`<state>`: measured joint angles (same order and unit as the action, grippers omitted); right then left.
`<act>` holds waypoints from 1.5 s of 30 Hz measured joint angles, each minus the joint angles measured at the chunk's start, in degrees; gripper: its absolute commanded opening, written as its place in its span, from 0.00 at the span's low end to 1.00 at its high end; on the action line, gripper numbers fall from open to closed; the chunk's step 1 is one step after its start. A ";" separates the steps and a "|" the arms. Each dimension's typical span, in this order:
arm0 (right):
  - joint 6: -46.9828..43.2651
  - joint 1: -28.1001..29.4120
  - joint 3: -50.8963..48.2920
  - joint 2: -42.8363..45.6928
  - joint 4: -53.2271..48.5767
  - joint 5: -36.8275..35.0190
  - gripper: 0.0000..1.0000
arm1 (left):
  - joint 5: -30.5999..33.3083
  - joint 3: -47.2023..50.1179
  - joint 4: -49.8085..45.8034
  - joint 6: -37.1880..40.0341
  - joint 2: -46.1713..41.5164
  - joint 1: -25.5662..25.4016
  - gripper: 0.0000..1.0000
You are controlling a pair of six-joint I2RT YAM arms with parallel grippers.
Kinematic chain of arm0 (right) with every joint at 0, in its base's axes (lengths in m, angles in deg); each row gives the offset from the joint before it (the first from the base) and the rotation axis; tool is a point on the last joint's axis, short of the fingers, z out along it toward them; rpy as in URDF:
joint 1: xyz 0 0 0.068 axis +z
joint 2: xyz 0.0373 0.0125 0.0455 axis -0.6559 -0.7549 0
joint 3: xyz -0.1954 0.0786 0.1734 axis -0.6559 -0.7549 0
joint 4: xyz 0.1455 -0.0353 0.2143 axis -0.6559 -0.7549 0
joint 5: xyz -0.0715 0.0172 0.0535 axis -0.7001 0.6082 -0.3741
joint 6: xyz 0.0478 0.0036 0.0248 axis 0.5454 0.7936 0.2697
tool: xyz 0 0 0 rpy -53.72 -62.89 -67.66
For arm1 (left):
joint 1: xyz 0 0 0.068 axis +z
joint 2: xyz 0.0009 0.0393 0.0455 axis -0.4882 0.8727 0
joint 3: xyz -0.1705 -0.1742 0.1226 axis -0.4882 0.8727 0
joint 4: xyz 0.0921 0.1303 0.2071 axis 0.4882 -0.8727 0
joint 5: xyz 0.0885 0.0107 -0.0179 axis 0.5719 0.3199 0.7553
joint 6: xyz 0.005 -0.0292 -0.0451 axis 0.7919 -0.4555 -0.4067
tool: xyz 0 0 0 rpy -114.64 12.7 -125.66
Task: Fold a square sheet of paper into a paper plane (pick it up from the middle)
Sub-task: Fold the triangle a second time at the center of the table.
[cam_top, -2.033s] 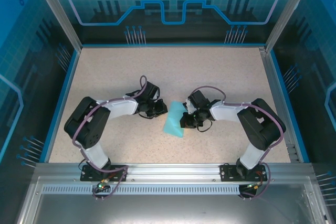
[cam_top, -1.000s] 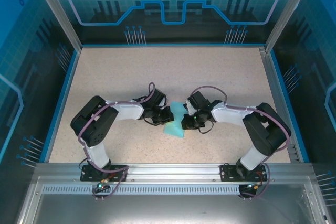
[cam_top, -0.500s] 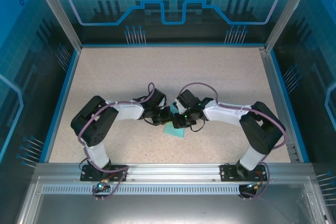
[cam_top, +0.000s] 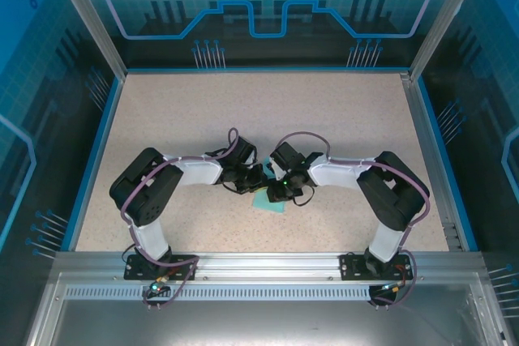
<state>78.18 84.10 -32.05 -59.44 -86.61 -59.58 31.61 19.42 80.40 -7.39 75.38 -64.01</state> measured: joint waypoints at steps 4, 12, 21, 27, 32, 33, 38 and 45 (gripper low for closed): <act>-0.83 0.00 -0.50 0.22 0.46 0.00 0.09 | 0.00 0.00 -0.02 -0.35 0.02 0.00 0.07; -2.14 -0.02 -4.02 2.84 2.23 0.11 0.09 | -0.17 0.00 0.22 -0.37 0.11 0.00 0.07; -2.47 -0.02 -8.44 6.60 2.67 0.63 0.09 | -0.42 0.00 0.39 -0.39 0.26 0.00 0.07; -2.47 -0.02 -10.38 8.26 3.17 0.90 0.09 | -0.57 -0.02 0.61 -0.39 0.33 0.00 0.07; -2.51 -0.02 -12.04 9.97 2.40 1.51 0.10 | -0.83 -0.02 0.81 -0.39 0.42 0.00 0.07; -2.54 -0.02 -12.26 10.23 2.14 1.57 0.09 | -0.85 -0.02 0.81 -0.39 0.42 0.00 0.07; -2.95 -0.02 -12.35 11.17 -1.25 1.90 0.09 | -0.85 -0.02 0.81 -0.39 0.42 0.00 0.07; -2.86 -0.02 -10.45 14.05 -5.57 0.70 0.10 | -0.85 0.00 0.83 -0.39 0.42 0.00 0.07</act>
<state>75.32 84.08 -42.50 -45.38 -92.18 -58.88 30.75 19.42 81.23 -7.78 75.80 -64.01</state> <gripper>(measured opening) 0.100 0.074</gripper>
